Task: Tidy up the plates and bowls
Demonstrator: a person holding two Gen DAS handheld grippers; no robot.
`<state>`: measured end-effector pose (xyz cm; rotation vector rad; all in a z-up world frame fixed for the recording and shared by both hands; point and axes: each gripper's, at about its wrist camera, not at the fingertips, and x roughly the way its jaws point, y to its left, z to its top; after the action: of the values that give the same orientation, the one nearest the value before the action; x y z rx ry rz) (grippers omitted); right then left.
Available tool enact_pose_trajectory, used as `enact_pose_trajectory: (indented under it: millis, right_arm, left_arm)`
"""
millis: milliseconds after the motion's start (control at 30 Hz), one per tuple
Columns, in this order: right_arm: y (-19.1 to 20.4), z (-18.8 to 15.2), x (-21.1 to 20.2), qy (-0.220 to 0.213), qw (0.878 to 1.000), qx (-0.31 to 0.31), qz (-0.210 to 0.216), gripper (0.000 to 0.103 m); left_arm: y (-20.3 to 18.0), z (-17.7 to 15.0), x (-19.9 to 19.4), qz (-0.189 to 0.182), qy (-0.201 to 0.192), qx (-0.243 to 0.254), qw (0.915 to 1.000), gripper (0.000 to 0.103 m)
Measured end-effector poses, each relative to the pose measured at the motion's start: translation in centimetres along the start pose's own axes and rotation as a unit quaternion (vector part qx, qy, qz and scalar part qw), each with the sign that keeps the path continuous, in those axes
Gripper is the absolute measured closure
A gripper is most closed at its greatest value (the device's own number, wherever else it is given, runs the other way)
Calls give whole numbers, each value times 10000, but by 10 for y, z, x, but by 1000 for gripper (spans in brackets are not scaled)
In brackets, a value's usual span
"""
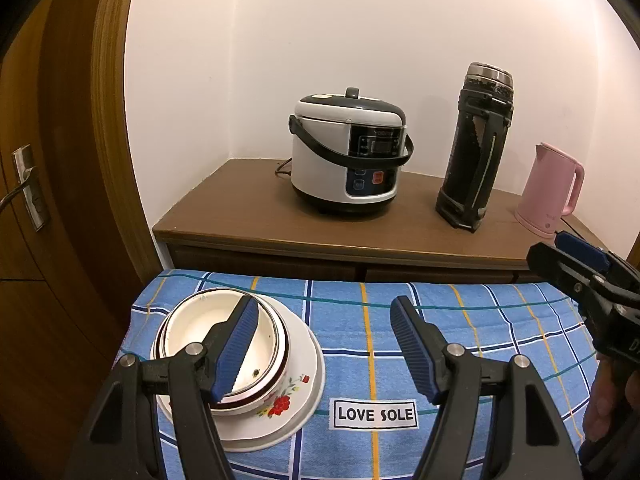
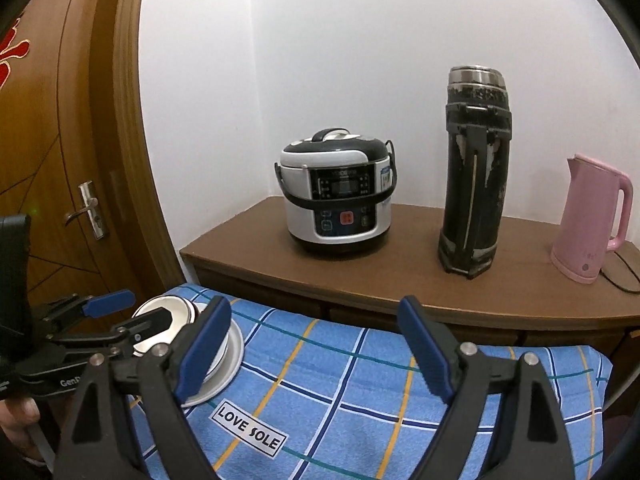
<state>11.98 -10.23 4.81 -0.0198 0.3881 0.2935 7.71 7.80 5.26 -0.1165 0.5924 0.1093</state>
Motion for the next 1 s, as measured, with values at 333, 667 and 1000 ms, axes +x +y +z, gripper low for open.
enact_pose_trajectory:
  millis: [333, 667, 1000]
  right_arm:
    - [-1, -2, -2, 10, 10000, -23, -1, 15]
    - [-5, 0, -15, -159, 9998, -29, -125, 14]
    - [-8, 4, -29, -343, 9992, -41, -216, 14]
  left_arm:
    - [-5, 0, 1, -24, 4, 35, 10000, 32]
    - [-19, 5, -4, 9, -84, 223, 9997, 32]
    - [-32, 10, -9, -94, -111, 355, 9993, 32]
